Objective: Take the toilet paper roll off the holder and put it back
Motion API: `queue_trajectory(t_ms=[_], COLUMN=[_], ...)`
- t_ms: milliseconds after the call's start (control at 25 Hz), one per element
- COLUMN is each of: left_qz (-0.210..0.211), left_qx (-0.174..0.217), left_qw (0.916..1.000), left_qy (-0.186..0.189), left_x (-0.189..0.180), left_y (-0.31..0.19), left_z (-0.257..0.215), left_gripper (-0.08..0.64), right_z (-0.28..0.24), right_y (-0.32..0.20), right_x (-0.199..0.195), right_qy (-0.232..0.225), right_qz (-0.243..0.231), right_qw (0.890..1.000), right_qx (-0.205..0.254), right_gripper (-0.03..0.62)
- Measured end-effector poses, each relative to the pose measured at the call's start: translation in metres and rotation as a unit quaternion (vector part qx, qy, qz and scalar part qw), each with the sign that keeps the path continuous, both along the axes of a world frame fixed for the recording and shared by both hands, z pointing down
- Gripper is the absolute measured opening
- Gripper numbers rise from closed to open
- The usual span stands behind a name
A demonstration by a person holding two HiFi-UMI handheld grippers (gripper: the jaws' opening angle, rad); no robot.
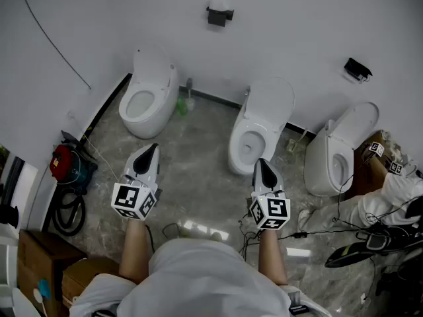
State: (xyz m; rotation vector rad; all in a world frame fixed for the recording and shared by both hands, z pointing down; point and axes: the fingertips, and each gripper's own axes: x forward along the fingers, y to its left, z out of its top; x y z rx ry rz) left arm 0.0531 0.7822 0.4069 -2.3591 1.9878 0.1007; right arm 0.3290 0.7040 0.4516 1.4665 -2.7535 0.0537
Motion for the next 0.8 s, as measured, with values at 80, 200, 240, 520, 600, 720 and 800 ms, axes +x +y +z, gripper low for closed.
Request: queue_trajectory(t_ms=[80,200,240,520,600,720,800], left_qz=[0.001,0.002,0.003,0.004,0.003,0.003,0.005], left_qx=[-0.001,-0.001,0.000,0.000,-0.001,-0.004,-0.005], left_qw=[1.0000,1.0000,1.0000,1.0000,1.0000,0.9999,0.9999], left_qy=[0.002,0.003,0.003,0.005,0.007,0.009,0.011], left_x=[0.001,0.001,0.000,-0.006,-0.007,-0.013,-0.018], left_y=[-0.001,-0.002,-0.002,-0.006,-0.006,-0.003,-0.001], left_z=[0.001,0.002,0.002,0.000,0.001,0.003,0.005], left_gripper=[-0.002,-0.002,-0.002,-0.002,-0.002,-0.002,-0.002], right_z=[0.001,0.001,0.001,-0.004,-0.006,-0.007,-0.007], right_y=[-0.001,-0.001,-0.001,-0.003,-0.003,0.003,0.005], right_x=[-0.001,-0.002,-0.004,-0.010,-0.013,-0.021,-0.028], right_qy=[0.002,0.003,0.003,0.012,0.016,0.011,0.008], right_qz=[-0.001,-0.002,-0.001,-0.001,-0.002,-0.009,-0.011], right_qw=[1.000,1.000,1.000,1.000,1.000,1.000,1.000], right_qx=[0.000,0.000,-0.001,0.006,0.012,0.018,0.018], right_gripper=[-0.002,-0.002,-0.002,-0.002,-0.002,-0.002,-0.002])
